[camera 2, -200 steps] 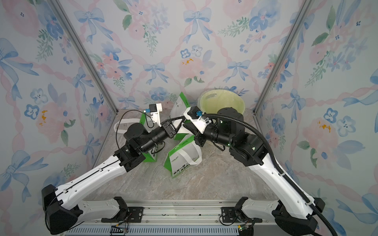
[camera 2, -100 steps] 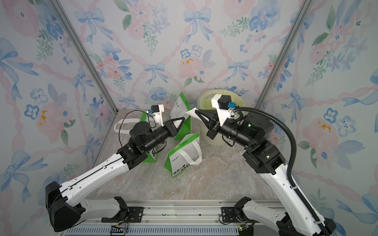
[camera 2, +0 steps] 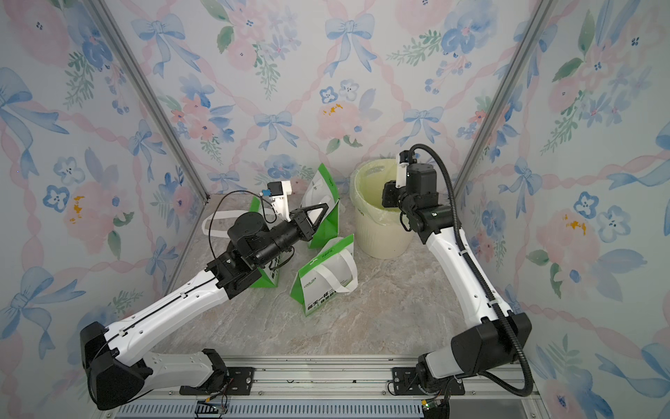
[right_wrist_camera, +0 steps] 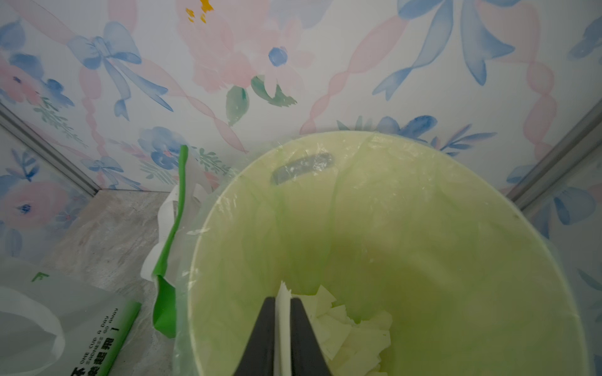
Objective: Shred takeout receipts and throw away
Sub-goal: Place the takeout receipt in the trash bin.
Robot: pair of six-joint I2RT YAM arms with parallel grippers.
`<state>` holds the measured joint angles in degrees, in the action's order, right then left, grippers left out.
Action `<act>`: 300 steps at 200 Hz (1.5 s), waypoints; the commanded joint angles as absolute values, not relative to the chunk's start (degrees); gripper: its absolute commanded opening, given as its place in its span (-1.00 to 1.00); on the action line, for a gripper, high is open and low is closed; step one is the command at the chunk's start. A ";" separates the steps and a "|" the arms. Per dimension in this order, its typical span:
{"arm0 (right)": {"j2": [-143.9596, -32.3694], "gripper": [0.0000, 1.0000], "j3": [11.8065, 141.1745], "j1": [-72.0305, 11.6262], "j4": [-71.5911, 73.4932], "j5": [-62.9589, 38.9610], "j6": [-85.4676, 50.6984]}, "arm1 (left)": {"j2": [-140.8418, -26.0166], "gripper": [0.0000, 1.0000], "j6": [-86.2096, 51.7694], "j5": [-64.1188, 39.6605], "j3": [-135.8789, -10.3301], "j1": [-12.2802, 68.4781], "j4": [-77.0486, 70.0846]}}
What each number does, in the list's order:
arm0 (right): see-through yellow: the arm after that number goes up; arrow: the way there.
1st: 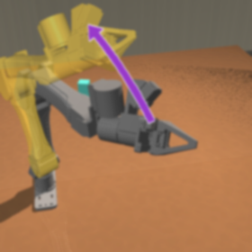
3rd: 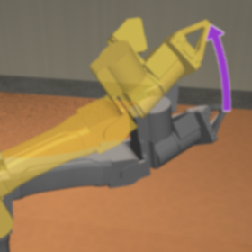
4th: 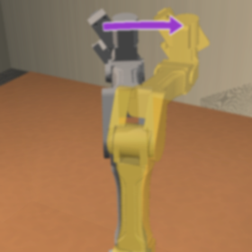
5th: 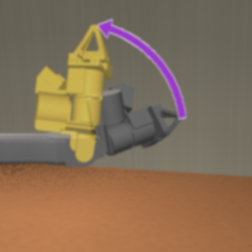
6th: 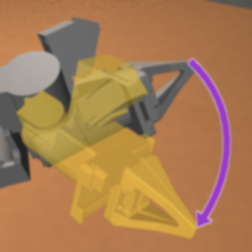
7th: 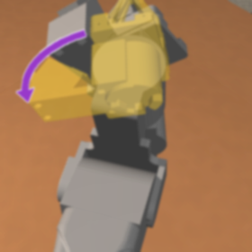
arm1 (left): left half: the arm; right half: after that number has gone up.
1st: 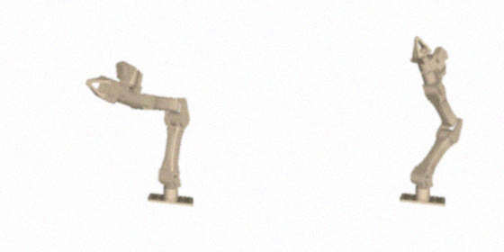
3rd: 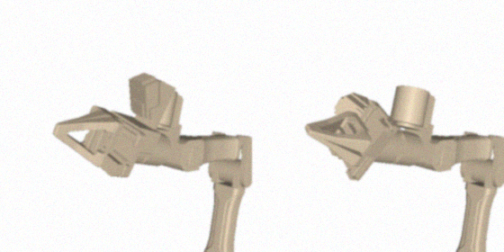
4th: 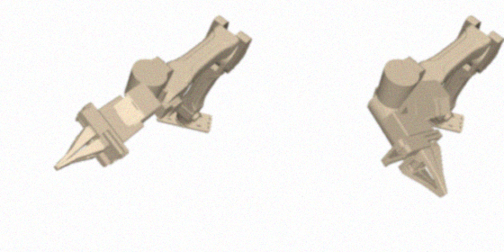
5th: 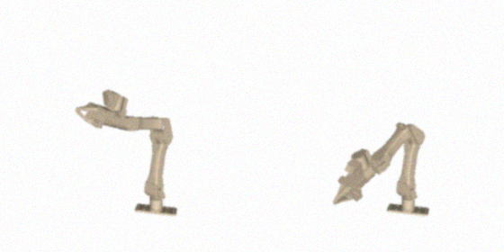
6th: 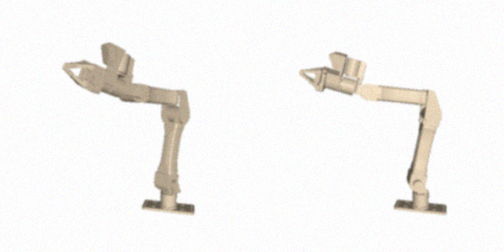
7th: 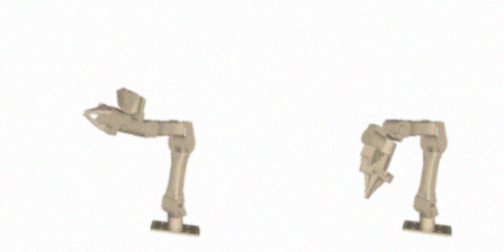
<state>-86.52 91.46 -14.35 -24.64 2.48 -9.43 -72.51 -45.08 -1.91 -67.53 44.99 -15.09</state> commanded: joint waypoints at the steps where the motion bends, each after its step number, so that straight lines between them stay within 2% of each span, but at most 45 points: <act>1: -88.76 -0.40 95.86 -13.71 -28.12 5.72 -8.82 | -73.03 -1.00 -42.59 -1.97 -68.97 44.78 -15.10; 20: -89.43 -0.06 97.27 -13.71 -29.14 5.71 -8.46 | -73.36 -1.00 -41.98 -2.32 -69.27 44.69 -15.12; 46: -86.98 0.12 97.65 -13.63 -29.49 6.02 -7.18 | -74.92 -1.00 -39.63 -3.42 -71.14 44.74 -15.08; 93: -76.36 0.18 93.33 -13.36 -31.62 5.91 -6.02 | -86.84 -1.00 -26.61 -6.50 -81.65 44.77 -14.81; 131: -66.53 0.20 86.07 -12.89 -34.33 6.91 -4.07 | -102.78 -1.00 -17.25 -10.52 -99.17 44.65 -10.31; 194: -57.02 0.20 81.74 -11.51 -42.34 7.80 -4.65 | -121.50 -1.00 -6.96 -5.87 -121.99 44.74 -2.52; 207: -56.09 0.20 81.82 -11.51 -43.51 8.13 -4.68 | -123.28 -0.67 -6.43 -5.40 -123.75 44.74 -2.11; 230: -55.16 0.20 82.17 -11.51 -44.93 8.54 -5.00 | -125.05 -0.56 -6.35 -5.25 -124.45 44.65 -2.11; 277: -54.07 0.19 82.48 -11.51 -45.86 8.49 -6.26 | -125.33 0.01 -6.56 -4.93 -124.80 44.58 -2.13; 300: -53.72 0.19 82.61 -11.50 -46.05 8.39 -6.72 | -125.07 0.11 -6.95 -4.92 -124.69 44.30 -2.10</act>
